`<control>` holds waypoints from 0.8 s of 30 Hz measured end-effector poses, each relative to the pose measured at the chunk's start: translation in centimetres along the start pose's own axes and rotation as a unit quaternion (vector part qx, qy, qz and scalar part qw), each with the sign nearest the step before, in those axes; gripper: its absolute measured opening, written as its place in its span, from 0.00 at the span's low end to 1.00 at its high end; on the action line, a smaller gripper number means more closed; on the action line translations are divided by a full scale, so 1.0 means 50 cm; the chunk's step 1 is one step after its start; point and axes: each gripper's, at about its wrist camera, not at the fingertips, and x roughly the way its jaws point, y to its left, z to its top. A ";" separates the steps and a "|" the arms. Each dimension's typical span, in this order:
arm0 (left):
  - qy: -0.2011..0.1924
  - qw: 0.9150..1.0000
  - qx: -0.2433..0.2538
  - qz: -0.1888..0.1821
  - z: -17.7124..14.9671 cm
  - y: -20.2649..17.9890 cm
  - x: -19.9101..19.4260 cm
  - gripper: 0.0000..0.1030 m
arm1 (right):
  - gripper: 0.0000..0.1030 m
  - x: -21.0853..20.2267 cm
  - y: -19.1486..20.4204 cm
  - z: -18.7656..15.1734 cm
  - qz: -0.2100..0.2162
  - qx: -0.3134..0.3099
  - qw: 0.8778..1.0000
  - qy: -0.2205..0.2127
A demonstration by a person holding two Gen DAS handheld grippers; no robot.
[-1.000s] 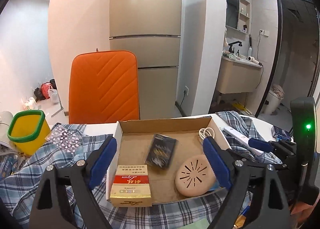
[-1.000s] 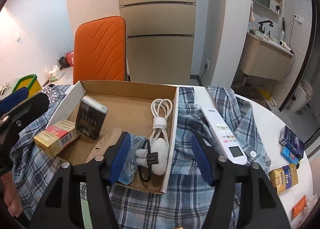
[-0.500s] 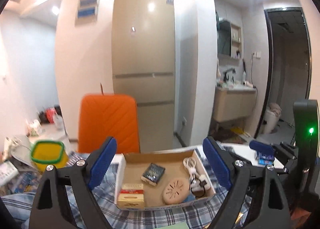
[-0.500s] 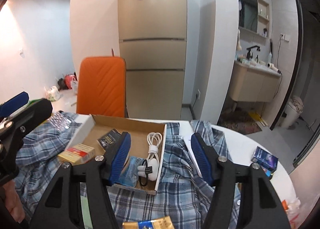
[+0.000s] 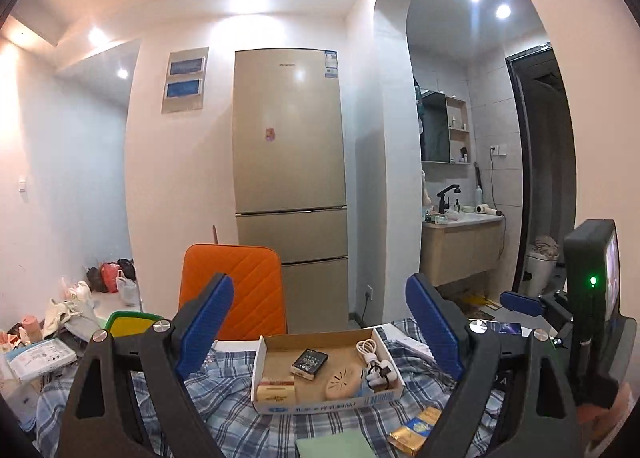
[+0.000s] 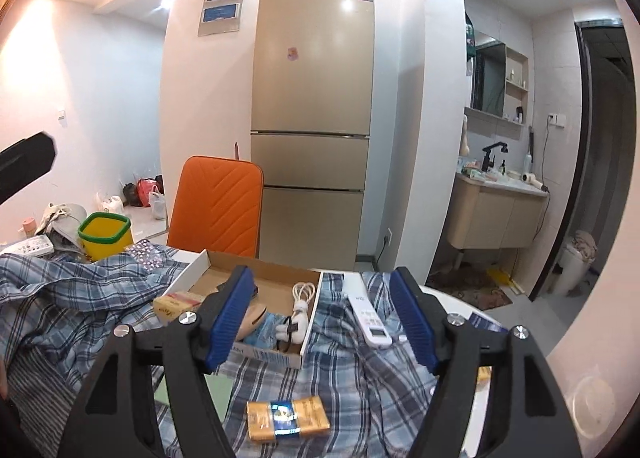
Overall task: Organize soft objects
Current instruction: 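Move the right gripper toward the gold-and-blue cigarette pack on the shirt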
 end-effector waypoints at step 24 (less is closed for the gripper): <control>0.011 0.999 -0.045 -0.008 -0.140 0.041 -0.025 0.88 | 0.95 0.004 -0.033 -0.114 -0.007 0.035 0.999 -0.008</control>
